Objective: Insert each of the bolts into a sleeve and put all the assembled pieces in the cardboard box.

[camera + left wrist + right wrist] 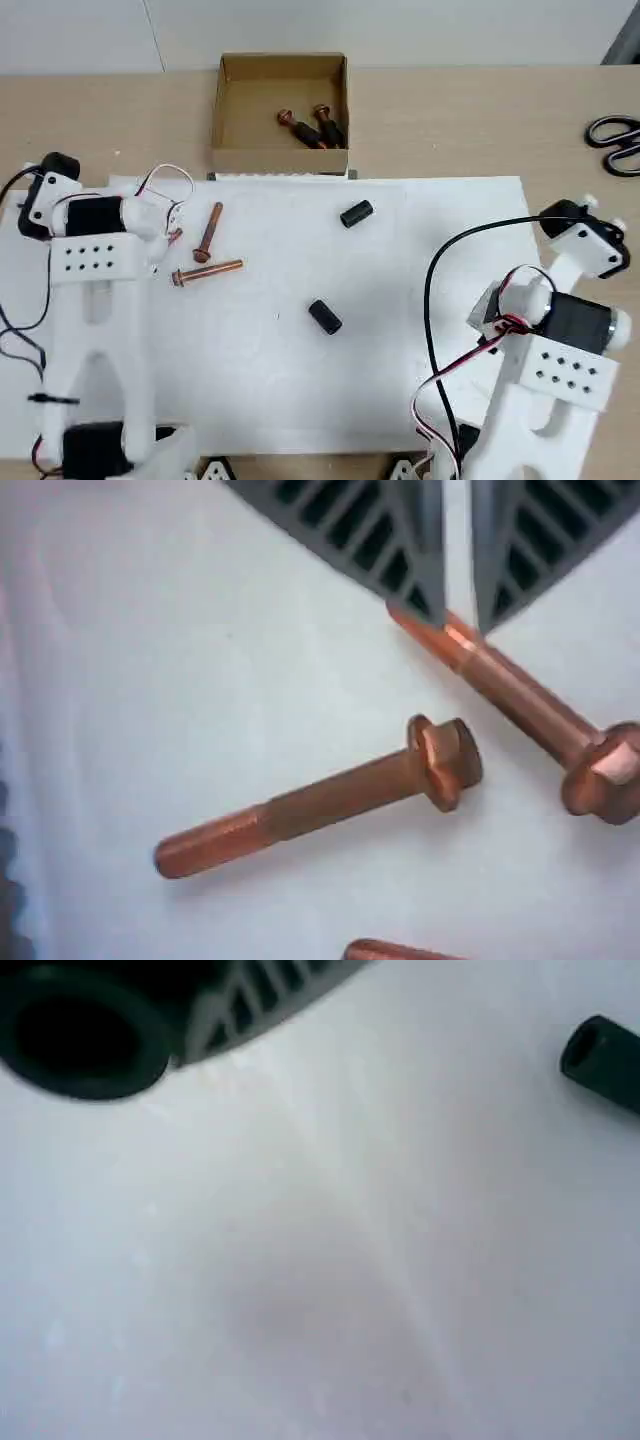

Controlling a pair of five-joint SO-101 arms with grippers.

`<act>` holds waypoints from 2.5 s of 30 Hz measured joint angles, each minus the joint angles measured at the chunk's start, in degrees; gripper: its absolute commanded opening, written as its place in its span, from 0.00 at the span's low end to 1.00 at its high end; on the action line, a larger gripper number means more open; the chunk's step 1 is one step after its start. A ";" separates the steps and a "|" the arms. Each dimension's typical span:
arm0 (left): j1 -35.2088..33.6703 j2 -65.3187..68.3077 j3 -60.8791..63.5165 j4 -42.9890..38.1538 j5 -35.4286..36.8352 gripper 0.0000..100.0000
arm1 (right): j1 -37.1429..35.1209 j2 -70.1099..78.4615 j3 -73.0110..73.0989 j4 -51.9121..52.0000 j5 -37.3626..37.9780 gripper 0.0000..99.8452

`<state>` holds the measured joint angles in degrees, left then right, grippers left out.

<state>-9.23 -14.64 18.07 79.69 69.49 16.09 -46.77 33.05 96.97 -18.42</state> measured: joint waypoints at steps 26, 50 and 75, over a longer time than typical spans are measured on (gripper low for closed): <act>1.05 17.58 0.00 -0.70 -4.40 0.07 | 0.00 0.00 3.96 -7.12 1.76 0.00; 2.55 17.58 0.00 -6.86 -4.40 0.10 | 0.00 0.00 4.31 -7.21 2.64 0.00; 3.52 17.41 5.71 -6.77 -5.71 0.10 | 0.00 0.00 4.31 -7.21 2.64 0.00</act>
<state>-5.71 2.77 23.78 72.92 63.78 16.09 -46.77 37.36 89.76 -15.78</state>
